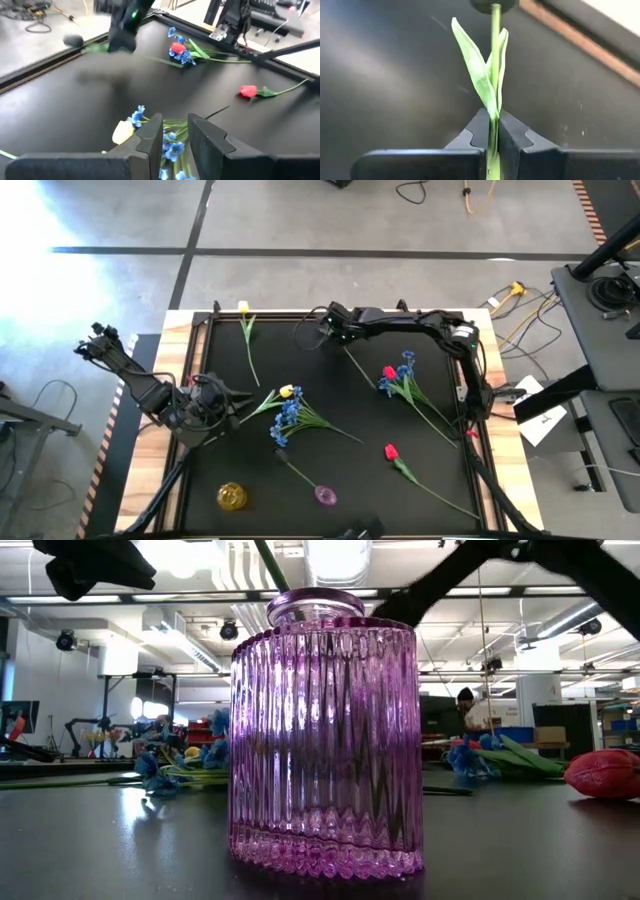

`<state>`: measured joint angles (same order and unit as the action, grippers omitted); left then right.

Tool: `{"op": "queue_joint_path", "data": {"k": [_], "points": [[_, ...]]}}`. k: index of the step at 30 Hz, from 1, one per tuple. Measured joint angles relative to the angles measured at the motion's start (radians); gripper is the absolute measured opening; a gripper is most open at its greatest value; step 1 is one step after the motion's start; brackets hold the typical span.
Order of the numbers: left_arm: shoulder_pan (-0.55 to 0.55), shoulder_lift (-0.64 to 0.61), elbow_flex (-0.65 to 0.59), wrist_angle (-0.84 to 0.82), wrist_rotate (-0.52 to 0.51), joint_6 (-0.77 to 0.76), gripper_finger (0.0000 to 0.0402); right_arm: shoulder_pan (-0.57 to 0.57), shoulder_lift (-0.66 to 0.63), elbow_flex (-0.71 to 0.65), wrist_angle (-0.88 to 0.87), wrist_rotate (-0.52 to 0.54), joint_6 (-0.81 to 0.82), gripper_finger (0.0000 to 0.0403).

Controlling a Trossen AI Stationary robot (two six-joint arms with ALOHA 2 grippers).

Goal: Sort flowers into vase by color
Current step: Put the black tulip into the violet vase

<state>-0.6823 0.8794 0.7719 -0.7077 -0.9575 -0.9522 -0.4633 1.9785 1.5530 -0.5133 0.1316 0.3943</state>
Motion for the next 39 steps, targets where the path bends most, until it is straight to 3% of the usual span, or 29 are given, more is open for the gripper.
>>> {"op": "queue_joint_path", "data": {"k": [6,11,16,19,25,32,36,39], "points": [[0.002,0.002,-0.001,-0.013,0.051,0.048,0.0077,0.151,-0.225,-0.005,0.071,0.134,0.028,0.0013],[0.002,0.006,-0.002,-0.011,0.063,0.101,0.0077,0.395,-0.401,-0.017,0.171,0.349,0.063,0.0013],[0.001,0.006,-0.003,-0.005,0.059,0.168,0.0077,0.705,-0.451,-0.043,0.304,0.621,0.006,0.0013],[-0.003,0.006,-0.008,0.036,0.060,0.202,0.0077,0.858,-0.433,-0.073,0.432,0.729,-0.028,0.0013],[-0.003,0.006,-0.024,0.085,0.041,0.223,0.0077,1.012,-0.308,-0.164,0.804,0.750,-0.085,0.0013],[-0.003,0.006,-0.071,0.084,0.093,0.171,0.0077,1.035,-0.109,-0.231,1.434,0.706,-0.335,0.0013],[-0.003,0.007,-0.098,0.082,0.186,0.121,0.0077,1.053,-0.052,-0.238,1.585,0.707,-0.480,0.0013],[-0.003,0.007,-0.113,0.082,0.265,0.117,0.0077,1.078,-0.058,-0.241,1.601,0.706,-0.501,0.0013]]}}
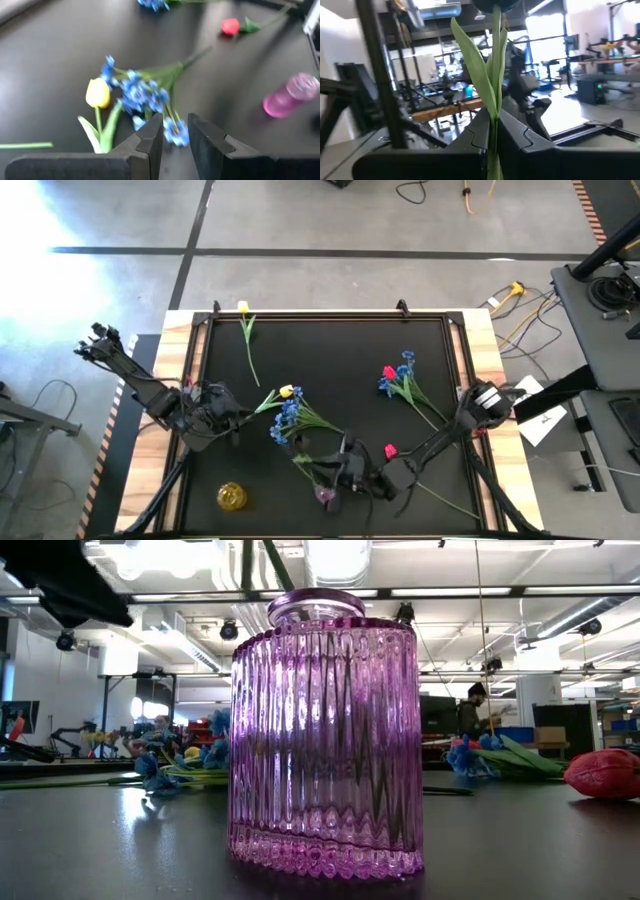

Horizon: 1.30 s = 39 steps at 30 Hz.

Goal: Sort flowers into vase by color
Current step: Put the black tulip into the violet vase

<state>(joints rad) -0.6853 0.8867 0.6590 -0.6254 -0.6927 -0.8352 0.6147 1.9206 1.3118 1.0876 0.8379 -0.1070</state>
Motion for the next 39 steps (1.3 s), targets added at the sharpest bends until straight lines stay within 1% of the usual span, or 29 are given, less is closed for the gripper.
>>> {"op": "queue_joint_path", "data": {"k": [4,6,9,14,19,23,29,31,33,36,39], "points": [[-0.001,0.000,-0.008,0.000,0.094,-0.027,0.0077,0.032,-0.026,-0.017,-0.015,0.004,-0.028,0.0013],[-0.002,0.002,-0.009,0.004,0.110,-0.039,0.0077,0.048,-0.038,-0.018,-0.010,0.029,-0.064,0.0012],[-0.002,0.002,-0.012,0.005,0.110,-0.050,0.0077,0.065,-0.043,-0.021,-0.009,0.072,-0.096,0.0013],[-0.002,0.004,-0.013,0.005,0.109,-0.057,0.0077,0.062,-0.035,-0.038,-0.014,0.056,-0.044,0.0013],[-0.002,0.004,-0.013,0.005,0.109,-0.067,0.0077,0.057,-0.033,-0.067,-0.014,0.055,-0.041,0.0013],[-0.002,0.004,-0.013,0.004,0.109,-0.073,0.0077,0.052,-0.033,-0.073,-0.016,0.053,-0.008,0.0013],[-0.002,0.004,-0.013,-0.021,0.107,-0.065,0.0077,0.050,-0.032,-0.074,-0.083,0.053,0.019,0.0014],[-0.002,0.004,-0.013,-0.048,0.103,-0.064,0.0077,0.050,-0.034,-0.074,-0.100,0.053,0.050,0.0024],[-0.002,0.004,-0.013,-0.077,0.101,-0.065,0.0077,0.051,-0.034,-0.066,-0.124,0.055,0.084,0.0046],[-0.002,0.001,-0.013,-0.115,0.100,-0.064,0.0077,0.054,-0.036,-0.034,-0.190,0.064,0.089,0.0094],[-0.002,-0.008,-0.013,-0.162,0.100,-0.064,0.0077,0.068,-0.049,0.004,-0.300,0.085,0.108,0.0140]]}}
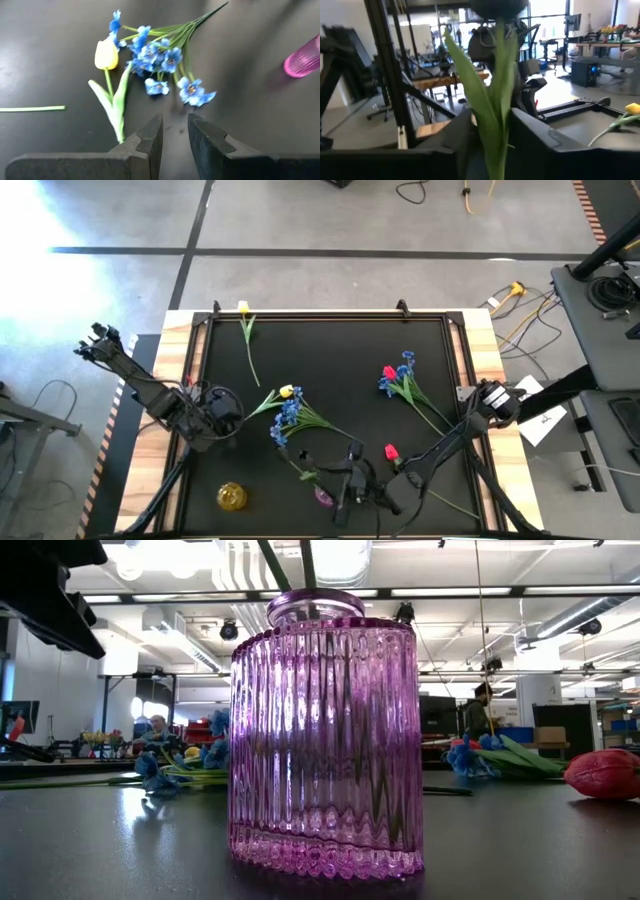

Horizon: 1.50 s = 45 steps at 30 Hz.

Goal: Sort flowers into vase by color
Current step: Put the black tulip into the violet vase, then put the bottom blue flowers into the violet vase

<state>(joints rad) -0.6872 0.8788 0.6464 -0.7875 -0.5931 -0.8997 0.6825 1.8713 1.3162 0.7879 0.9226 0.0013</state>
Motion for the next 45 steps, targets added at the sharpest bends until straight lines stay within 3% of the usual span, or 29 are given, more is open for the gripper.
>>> {"op": "queue_joint_path", "data": {"k": [5,11,15,20,24,32,45], "points": [[0.000,-0.028,0.000,-0.074,-0.001,-0.008,0.0077,0.024,-0.078,0.071,-0.408,-0.004,0.215,0.0191],[0.000,-0.051,-0.001,-0.116,-0.001,-0.008,0.0077,0.056,-0.191,0.182,-1.188,-0.098,0.778,0.0210],[0.000,-0.049,-0.002,-0.116,0.000,-0.008,0.0077,0.084,-0.236,0.218,-1.606,-0.243,1.167,0.0210],[0.000,-0.038,-0.004,-0.114,0.000,-0.027,0.0077,0.103,-0.215,0.200,-1.928,-0.520,1.496,0.0211],[0.000,-0.026,-0.015,-0.089,0.001,-0.057,0.0077,0.102,-0.167,0.154,-1.989,-0.670,1.612,0.0212],[0.000,0.015,-0.026,0.162,0.017,-0.078,0.0077,0.070,-0.102,0.099,-1.980,-0.748,1.678,0.0199],[-0.002,0.095,-0.027,0.159,0.140,-0.071,0.0077,-0.026,-0.083,-0.083,-1.868,-0.926,1.644,0.0132]]}}
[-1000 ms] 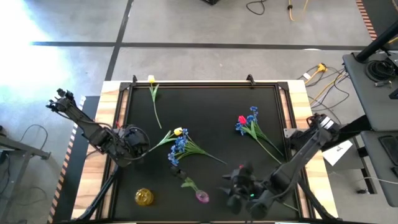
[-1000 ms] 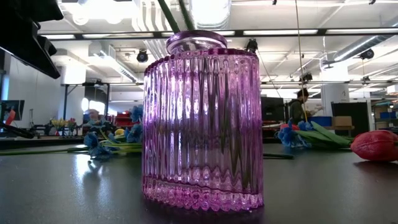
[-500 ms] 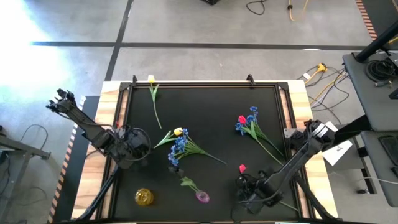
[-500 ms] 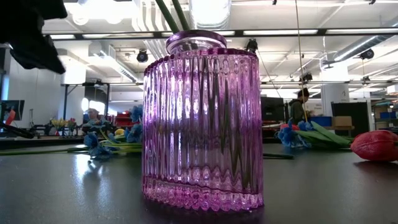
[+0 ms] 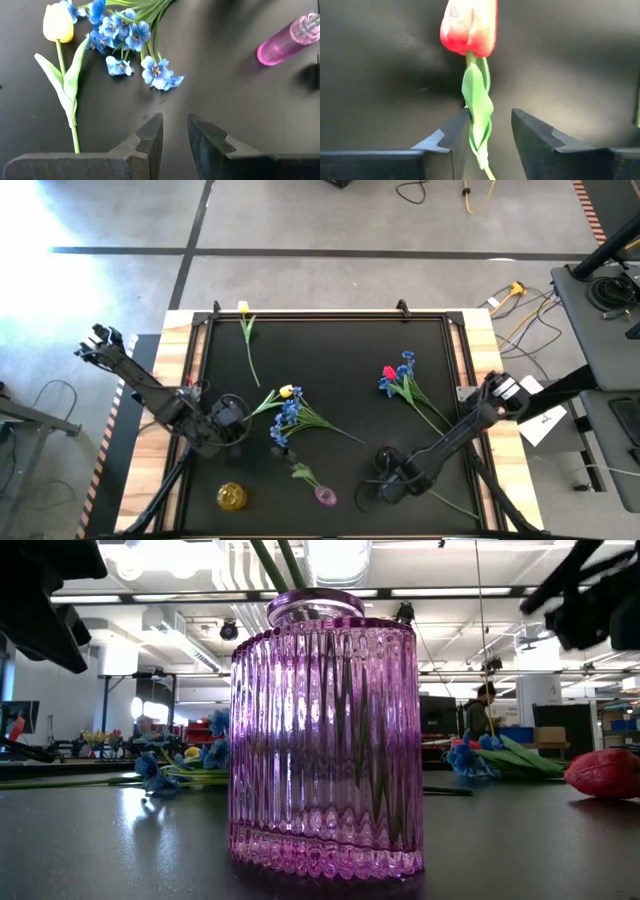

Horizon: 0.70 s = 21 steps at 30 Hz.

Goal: Sort flowers into vase by color
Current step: Put the bottom blue flowers into the violet vase

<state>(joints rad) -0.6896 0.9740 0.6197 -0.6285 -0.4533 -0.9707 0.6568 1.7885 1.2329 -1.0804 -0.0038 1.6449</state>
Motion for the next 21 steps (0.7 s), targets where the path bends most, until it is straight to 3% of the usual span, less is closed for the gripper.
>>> {"op": "queue_joint_path", "data": {"k": [8,16,21], "points": [[-0.001,0.022,0.000,0.000,0.026,0.035,0.0077,-0.036,-0.006,-0.089,0.171,-0.061,-0.050,0.0100],[-0.001,0.022,0.000,-0.001,0.055,0.061,0.0077,-0.036,-0.012,-0.094,0.180,-0.048,-0.059,0.0060],[-0.001,0.023,0.000,0.000,0.054,0.061,0.0077,-0.038,-0.023,-0.085,0.170,0.012,-0.063,0.0073]]}}
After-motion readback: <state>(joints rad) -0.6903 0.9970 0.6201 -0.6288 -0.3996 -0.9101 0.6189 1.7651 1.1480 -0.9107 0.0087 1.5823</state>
